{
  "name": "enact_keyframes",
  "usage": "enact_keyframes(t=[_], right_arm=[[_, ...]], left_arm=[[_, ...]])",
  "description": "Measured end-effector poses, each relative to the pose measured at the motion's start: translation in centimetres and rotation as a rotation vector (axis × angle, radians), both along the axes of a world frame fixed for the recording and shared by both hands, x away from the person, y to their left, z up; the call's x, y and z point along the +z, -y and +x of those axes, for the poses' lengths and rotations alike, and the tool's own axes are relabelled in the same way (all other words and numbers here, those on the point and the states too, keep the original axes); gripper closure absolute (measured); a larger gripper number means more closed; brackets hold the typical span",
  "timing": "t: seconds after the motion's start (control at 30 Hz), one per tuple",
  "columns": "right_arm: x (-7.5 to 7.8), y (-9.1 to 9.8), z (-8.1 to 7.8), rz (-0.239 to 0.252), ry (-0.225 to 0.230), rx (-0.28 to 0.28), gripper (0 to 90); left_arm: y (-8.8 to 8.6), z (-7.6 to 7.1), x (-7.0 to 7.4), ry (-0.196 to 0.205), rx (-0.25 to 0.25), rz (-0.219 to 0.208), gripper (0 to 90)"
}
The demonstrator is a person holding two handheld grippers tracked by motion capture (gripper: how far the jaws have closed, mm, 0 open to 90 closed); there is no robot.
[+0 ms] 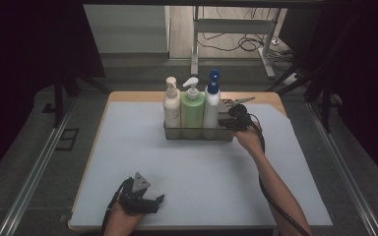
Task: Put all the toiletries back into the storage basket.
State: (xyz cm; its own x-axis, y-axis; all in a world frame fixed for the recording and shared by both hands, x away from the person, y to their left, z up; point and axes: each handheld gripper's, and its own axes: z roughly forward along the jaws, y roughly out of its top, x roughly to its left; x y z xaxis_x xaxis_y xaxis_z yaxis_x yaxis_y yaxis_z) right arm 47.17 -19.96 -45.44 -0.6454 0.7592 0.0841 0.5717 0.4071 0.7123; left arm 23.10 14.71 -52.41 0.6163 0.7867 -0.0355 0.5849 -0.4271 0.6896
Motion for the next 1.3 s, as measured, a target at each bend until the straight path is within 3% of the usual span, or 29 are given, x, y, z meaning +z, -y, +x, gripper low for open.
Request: enact_keyframes(t=[0.27,0.7,1.3], right_arm=[[0.1,-0.1,-0.1,0.000,-0.005,-0.004,89.3],[0.9,0.5,-0.4,0.003,0.019,-0.012,77.0],[2.7,0.9,-2.0,0.013,0.046,0.023,48.6]], left_arm=[[0.0,0.0,0.0,0.000,0.000,0.000,12.2],[0.0,0.0,0.0,0.002,0.000,0.000,12.2],[0.0,0.0,0.0,0.002,0.000,0.001,12.2]])
